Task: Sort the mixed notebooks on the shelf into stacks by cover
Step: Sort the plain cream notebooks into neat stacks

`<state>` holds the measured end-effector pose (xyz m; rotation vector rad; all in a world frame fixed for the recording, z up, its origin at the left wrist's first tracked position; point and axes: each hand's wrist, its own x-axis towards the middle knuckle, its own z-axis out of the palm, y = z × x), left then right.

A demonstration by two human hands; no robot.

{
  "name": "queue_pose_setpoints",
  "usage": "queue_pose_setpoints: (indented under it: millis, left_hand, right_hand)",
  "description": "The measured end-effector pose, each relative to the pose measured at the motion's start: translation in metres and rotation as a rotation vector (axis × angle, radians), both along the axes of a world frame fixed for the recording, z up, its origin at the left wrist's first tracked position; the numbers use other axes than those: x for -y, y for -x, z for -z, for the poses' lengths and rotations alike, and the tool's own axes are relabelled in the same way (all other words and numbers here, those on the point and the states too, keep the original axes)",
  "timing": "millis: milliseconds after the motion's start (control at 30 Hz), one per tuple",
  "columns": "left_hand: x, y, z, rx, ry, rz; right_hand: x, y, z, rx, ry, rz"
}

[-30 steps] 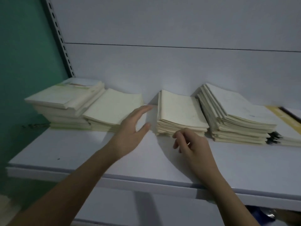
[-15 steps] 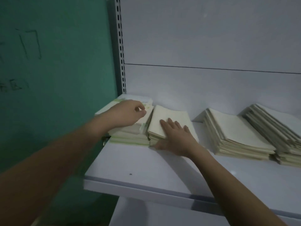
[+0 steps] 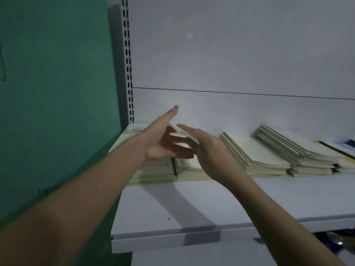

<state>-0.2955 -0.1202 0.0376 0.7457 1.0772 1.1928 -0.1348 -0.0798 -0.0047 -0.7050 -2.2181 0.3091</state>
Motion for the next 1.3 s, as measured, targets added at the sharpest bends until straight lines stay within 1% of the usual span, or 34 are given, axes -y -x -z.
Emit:
queue_pose_setpoints:
  millis: [67,100,133,167,200,267,300,333,400,467,500,533,600,667,800,867,900,933,1033,1067,1100,1133,1200,1300]
  left_hand:
    - [0.003,-0.002,0.001,-0.048,-0.003,-0.011]
    - [0.004,-0.003,0.002,-0.09,-0.003,-0.048]
    - [0.006,-0.001,0.003,-0.136,-0.008,-0.1]
    - [0.007,0.002,0.003,-0.173,-0.016,-0.155]
    - [0.008,0.008,0.003,-0.188,-0.022,-0.2]
    - [0.011,0.02,0.001,-0.205,-0.03,-0.267]
    - [0.012,0.028,0.001,-0.229,-0.039,-0.292]
    - [0.014,0.035,0.001,-0.266,-0.049,-0.309]
    - [0.02,0.044,0.003,-0.344,-0.06,-0.323]
    - [0.023,0.046,0.003,-0.372,-0.049,-0.32]
    - [0.024,0.046,0.003,-0.378,-0.043,-0.318]
    - [0.024,0.045,0.003,-0.379,-0.045,-0.322]
    - [0.024,0.044,0.002,-0.377,-0.061,-0.36]
    - [0.026,0.044,0.003,-0.358,-0.072,-0.407]
    - [0.036,0.048,0.011,-0.328,-0.079,-0.433]
    - [0.04,0.048,0.015,-0.312,-0.076,-0.447]
    - [0.043,0.047,0.016,-0.298,-0.068,-0.45]
    - [0.044,0.046,0.018,-0.282,-0.059,-0.452]
    - [0.044,0.041,0.022,-0.266,-0.027,-0.455]
    - [0.043,0.039,0.023,-0.263,-0.027,-0.454]
    - [0.041,0.037,0.023,-0.253,-0.033,-0.452]
    - [0.04,0.033,0.022,-0.233,-0.041,-0.443]
    - [0.035,0.026,0.021,-0.19,-0.048,-0.412]
    - [0.025,0.019,0.018,-0.18,-0.031,-0.34]
  right_hand:
    - [0.0,0.004,0.006,0.144,-0.061,-0.093]
    - [-0.002,0.002,0.007,0.198,-0.031,-0.13]
    - [-0.003,-0.001,0.006,0.233,0.047,-0.168]
    - [-0.005,-0.005,0.007,0.22,0.142,-0.196]
    - [-0.008,-0.01,0.01,0.151,0.219,-0.2]
    - [-0.017,-0.018,0.022,-0.029,0.288,-0.116]
    - [-0.022,-0.021,0.029,-0.054,0.296,-0.053]
    - [-0.027,-0.022,0.036,-0.015,0.294,0.007]
    - [-0.039,-0.023,0.053,0.204,0.251,0.096]
    - [-0.048,-0.02,0.065,0.445,0.207,0.11]
    - [-0.051,-0.018,0.068,0.535,0.191,0.106]
    - [-0.053,-0.015,0.07,0.591,0.165,0.1]
    - [-0.057,-0.011,0.073,0.63,0.079,0.089]
    - [-0.059,-0.013,0.071,0.612,0.019,0.089]
    - [-0.059,-0.023,0.072,0.552,-0.047,0.081]
    - [-0.061,-0.03,0.071,0.47,0.026,0.072]
    - [-0.063,-0.032,0.069,0.373,0.093,0.07]
    - [-0.064,-0.033,0.065,0.234,0.163,0.084]
    - [-0.058,-0.027,0.037,-0.252,0.336,0.133]
    - [-0.052,-0.023,0.026,-0.372,0.361,0.132]
    - [-0.044,-0.019,0.017,-0.45,0.366,0.118]
    - [-0.035,-0.014,0.011,-0.482,0.351,0.095]
    - [-0.014,-0.006,0.006,-0.426,0.285,0.021]
    - [0.011,0.006,0.013,-0.142,0.181,-0.121]
